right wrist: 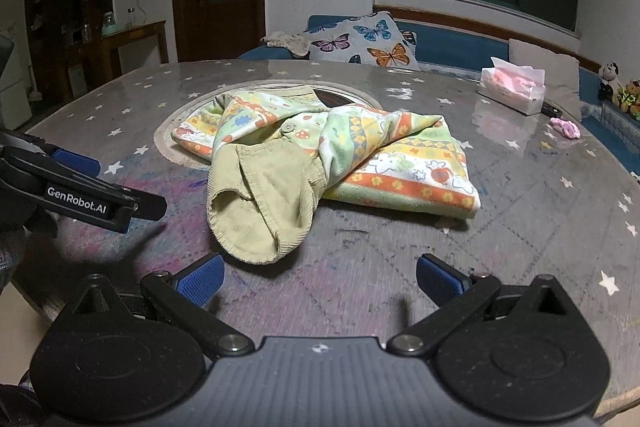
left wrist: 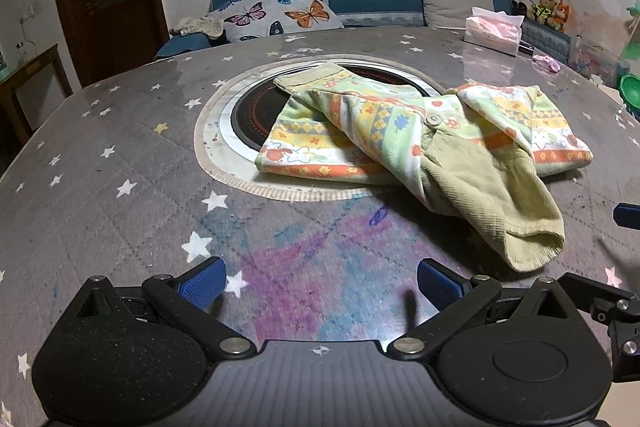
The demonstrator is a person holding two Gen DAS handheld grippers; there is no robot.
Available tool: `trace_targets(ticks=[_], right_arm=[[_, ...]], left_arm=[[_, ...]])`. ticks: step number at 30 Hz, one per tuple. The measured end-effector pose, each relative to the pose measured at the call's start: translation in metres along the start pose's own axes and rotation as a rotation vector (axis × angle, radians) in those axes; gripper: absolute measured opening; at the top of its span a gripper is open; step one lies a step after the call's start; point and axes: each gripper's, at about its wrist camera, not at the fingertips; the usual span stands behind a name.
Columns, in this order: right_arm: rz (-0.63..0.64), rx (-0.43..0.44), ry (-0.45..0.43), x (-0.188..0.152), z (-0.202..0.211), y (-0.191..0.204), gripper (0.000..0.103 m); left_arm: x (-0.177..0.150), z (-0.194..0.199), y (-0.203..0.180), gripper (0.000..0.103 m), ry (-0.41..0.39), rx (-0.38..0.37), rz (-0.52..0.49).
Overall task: Fold clothes
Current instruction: 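Move both grippers toward the crumpled striped shirt on the table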
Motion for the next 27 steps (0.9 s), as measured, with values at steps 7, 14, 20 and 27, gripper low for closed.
trace_targets(ticks=[7,14,20,27], right_arm=[[-0.001,-0.007,-0.002,-0.0009,0.0017,0.0005,0.103],[-0.009,-0.010,-0.004,-0.0021,0.0015,-0.0013,0.103],[-0.006,-0.014,-0.011,-0.0026,0.0009,-0.0007,0.103],[-0.007,-0.013,-0.012,-0.0022,0.0001,-0.0011,0.103]], left_arm=[[-0.0017,0.0034,-0.0047,0.103,-0.004,0.002,-0.011],[-0.0027,0.0048,-0.0059,0.103,-0.003,0.004,-0.012],[-0.0022,0.0041,-0.0079,0.103,-0.001,-0.001,-0.017],[-0.0009,0.0031,-0.0090,0.103,-0.001,-0.002,-0.022]])
Point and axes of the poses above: each gripper's, at about its wrist camera, not at the fingertips, and z roughly against the way its jaws point, y to its left, x to its top, and after that the axes turned 15 degrees about -z, right-handed
